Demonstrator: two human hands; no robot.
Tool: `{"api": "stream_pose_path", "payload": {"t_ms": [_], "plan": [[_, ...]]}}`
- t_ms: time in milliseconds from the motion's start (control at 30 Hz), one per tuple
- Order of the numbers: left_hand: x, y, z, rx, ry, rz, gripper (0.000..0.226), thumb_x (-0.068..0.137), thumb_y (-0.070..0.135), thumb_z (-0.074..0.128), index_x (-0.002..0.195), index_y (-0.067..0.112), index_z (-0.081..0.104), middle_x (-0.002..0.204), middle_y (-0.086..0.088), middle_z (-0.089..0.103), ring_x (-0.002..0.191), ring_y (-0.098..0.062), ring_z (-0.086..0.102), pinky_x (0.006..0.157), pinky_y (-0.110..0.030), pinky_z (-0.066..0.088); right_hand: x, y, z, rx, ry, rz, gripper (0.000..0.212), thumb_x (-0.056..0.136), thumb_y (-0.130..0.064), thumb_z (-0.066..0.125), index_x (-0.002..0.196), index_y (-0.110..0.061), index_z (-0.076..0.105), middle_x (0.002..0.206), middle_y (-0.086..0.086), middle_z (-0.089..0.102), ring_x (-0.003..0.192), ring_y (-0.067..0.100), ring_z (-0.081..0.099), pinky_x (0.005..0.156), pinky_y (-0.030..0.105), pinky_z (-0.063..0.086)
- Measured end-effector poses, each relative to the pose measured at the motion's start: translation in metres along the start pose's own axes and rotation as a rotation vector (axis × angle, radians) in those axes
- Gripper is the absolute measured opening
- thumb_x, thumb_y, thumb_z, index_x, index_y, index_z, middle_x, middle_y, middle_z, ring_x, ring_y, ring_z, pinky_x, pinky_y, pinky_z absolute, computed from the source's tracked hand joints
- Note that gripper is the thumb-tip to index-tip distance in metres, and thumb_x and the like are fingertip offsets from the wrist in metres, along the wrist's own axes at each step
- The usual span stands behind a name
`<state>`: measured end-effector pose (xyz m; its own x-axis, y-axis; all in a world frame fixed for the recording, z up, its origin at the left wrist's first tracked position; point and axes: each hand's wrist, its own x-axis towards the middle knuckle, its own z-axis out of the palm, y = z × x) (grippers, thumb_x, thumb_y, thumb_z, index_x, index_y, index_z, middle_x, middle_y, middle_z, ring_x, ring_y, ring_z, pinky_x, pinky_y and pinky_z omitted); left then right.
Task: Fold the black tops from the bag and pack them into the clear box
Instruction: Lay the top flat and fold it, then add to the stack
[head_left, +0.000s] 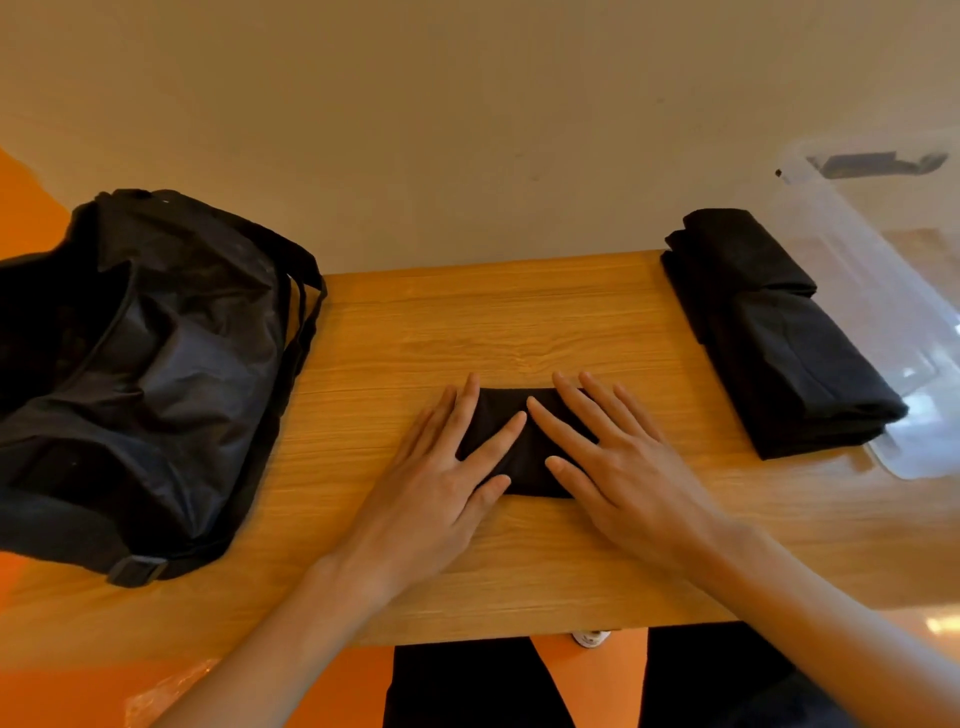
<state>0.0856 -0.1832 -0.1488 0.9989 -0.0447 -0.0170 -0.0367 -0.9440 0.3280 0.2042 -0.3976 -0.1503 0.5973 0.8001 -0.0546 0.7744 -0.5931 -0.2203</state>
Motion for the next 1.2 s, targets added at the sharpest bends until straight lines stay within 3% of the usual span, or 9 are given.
{"api": "stream_pose_path", "payload": {"t_ms": [167,300,467,567,633,800,933,1033,1200], "plan": [[0.020,-0.005,-0.001,0.044,-0.065,0.099,0.058,0.103,0.066,0.012,0.158,0.054,-0.003,0.164,0.008,-0.036,0.152,-0.015,-0.030,0.129,-0.043,0.000,-0.010,0.000,0.001,0.067,0.011,0.077,0.061,0.101,-0.065,-0.001,0.160,-0.047,-0.003,0.170,-0.007,-0.012,0.156,0.015,-0.017,0.129,0.043,-0.001],[0.033,-0.008,-0.007,0.085,-0.092,0.156,0.060,0.101,0.069,0.010,0.158,0.054,-0.001,0.165,0.008,-0.034,0.153,-0.016,-0.029,0.129,-0.046,0.004,-0.018,0.004,-0.003,-0.016,0.037,0.173,0.062,0.099,-0.066,-0.006,0.159,-0.047,-0.007,0.169,-0.005,-0.016,0.155,0.017,-0.022,0.127,0.042,-0.008],[0.034,0.005,-0.002,-0.076,0.131,0.015,0.059,0.103,0.064,0.014,0.159,0.045,0.020,0.172,0.007,-0.004,0.158,-0.013,-0.005,0.127,-0.042,0.014,-0.036,0.002,0.006,0.026,0.056,0.248,0.062,0.099,-0.067,-0.005,0.157,-0.048,-0.014,0.170,-0.001,-0.016,0.153,0.015,-0.028,0.124,0.035,-0.017],[0.040,0.018,0.000,-0.223,0.202,-0.227,0.066,0.101,0.069,0.017,0.161,0.041,0.013,0.172,0.006,0.005,0.157,-0.013,0.003,0.128,-0.038,0.012,-0.034,-0.001,0.002,0.084,0.105,0.266,0.063,0.098,-0.069,-0.003,0.157,-0.051,-0.010,0.168,-0.003,-0.022,0.151,0.015,-0.032,0.123,0.034,-0.017],[0.039,0.024,0.002,-0.183,0.131,-0.247,0.073,0.098,0.068,0.018,0.163,0.036,0.005,0.172,0.005,0.000,0.157,-0.013,-0.002,0.128,-0.035,0.006,-0.030,-0.001,-0.004,0.147,0.142,0.250,0.062,0.098,-0.070,0.001,0.157,-0.053,-0.008,0.168,-0.006,-0.020,0.153,0.014,-0.027,0.122,0.033,-0.015],[0.033,0.027,0.004,-0.132,-0.021,-0.231,0.077,0.095,0.066,0.013,0.159,0.033,-0.015,0.171,0.008,-0.010,0.155,-0.006,-0.015,0.125,-0.027,-0.008,-0.008,0.006,-0.011,0.187,0.134,0.189,0.068,0.102,-0.064,0.010,0.162,-0.035,-0.004,0.170,-0.007,0.012,0.157,0.010,-0.001,0.127,0.036,-0.008],[0.029,0.032,-0.003,-0.242,0.023,-0.262,0.082,0.103,0.057,0.039,0.162,0.026,-0.008,0.171,0.007,0.001,0.156,-0.008,-0.004,0.122,-0.025,-0.001,0.002,0.012,-0.021,0.204,0.131,0.197,0.075,0.096,-0.060,0.043,0.160,-0.025,0.025,0.154,-0.004,0.044,0.145,0.015,0.034,0.125,0.035,0.013],[0.041,0.030,-0.017,-0.507,0.039,-0.306,0.088,0.098,0.045,0.061,0.164,0.027,0.005,0.169,0.006,0.018,0.155,-0.011,0.013,0.121,-0.026,0.015,0.007,0.014,-0.029,0.270,0.136,0.191,0.082,0.091,-0.061,0.058,0.159,-0.026,0.029,0.148,-0.004,0.050,0.139,0.019,0.040,0.118,0.038,0.031],[0.065,0.015,-0.034,-0.428,0.005,-0.302,0.083,0.087,0.037,0.079,0.157,0.020,0.036,0.158,0.002,0.040,0.146,-0.014,0.035,0.117,-0.028,0.031,0.012,0.013,-0.028,0.246,0.165,0.263,0.076,0.092,-0.059,0.061,0.153,-0.020,0.041,0.143,-0.001,0.054,0.136,0.021,0.043,0.113,0.037,0.035]]}}
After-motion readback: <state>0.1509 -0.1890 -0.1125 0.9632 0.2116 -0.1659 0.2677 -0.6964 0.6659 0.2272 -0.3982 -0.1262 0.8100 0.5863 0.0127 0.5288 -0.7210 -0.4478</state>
